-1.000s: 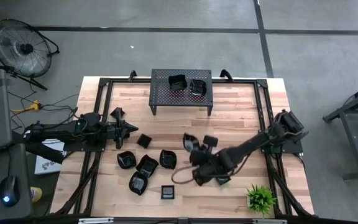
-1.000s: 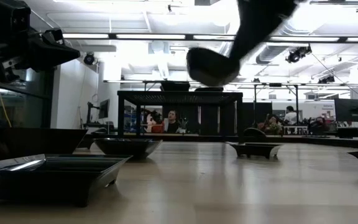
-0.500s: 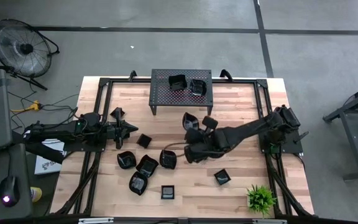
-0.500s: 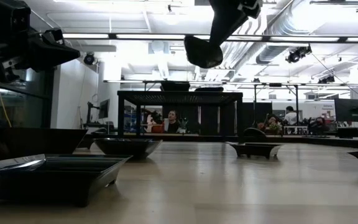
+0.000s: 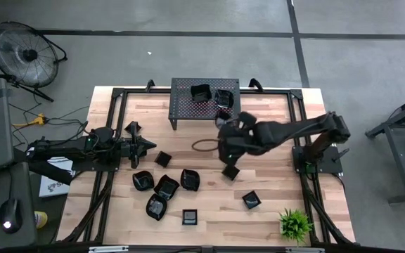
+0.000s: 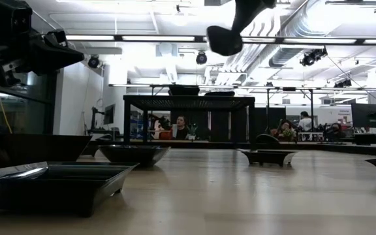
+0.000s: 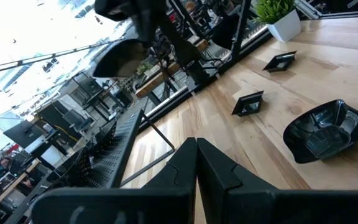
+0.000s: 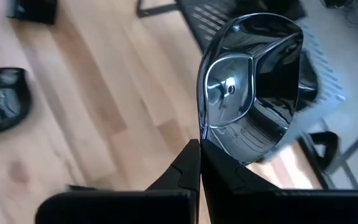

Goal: Pick & Place Mini shaped plates
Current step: Stack the leaf-shaped plate on top of the leaf-shaped plate on the shelf

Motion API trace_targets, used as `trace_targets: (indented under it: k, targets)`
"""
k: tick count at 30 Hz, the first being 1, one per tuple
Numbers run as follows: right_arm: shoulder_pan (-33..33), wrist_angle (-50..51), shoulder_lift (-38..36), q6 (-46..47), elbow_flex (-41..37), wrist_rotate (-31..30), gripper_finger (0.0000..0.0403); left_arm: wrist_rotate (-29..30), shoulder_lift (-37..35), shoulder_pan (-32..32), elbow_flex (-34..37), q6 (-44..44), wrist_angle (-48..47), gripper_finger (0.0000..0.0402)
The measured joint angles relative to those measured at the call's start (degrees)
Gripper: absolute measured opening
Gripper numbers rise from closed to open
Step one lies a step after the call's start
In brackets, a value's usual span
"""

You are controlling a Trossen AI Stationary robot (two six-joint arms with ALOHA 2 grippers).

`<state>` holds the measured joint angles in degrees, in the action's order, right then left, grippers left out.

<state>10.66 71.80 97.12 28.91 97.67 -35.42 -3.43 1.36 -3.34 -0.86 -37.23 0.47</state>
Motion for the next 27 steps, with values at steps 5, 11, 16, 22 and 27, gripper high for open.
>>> trace_targets:
  k: [5, 11, 16, 22, 27]
  targets:
    - [-3.52, 4.28, -3.06, -4.66, 0.00, -0.49, 0.0000, 0.01, 0.00, -0.02, 0.00, 0.02, 0.00, 0.0003]
    - [-9.09, 4.54, -3.46, -11.35, 0.00, -0.46, 0.0000, 0.01, 0.00, -0.01, 0.00, 0.01, 0.00, 0.0003]
    - [-13.90, 1.90, -2.97, -16.56, 0.00, -0.13, 0.0000, 0.01, -0.02, 0.00, 0.00, 0.00, 0.00, 0.0003]
    - [-18.37, -1.42, -0.19, -21.50, 0.00, 1.56, 0.0000, 0.01, -0.01, -0.02, 0.00, 0.02, -0.01, 0.0003]
    - [-21.10, -4.94, 2.49, -21.95, 0.00, 3.45, 0.0000, 0.01, 0.00, 0.00, 0.00, 0.00, 0.00, 0.0003]
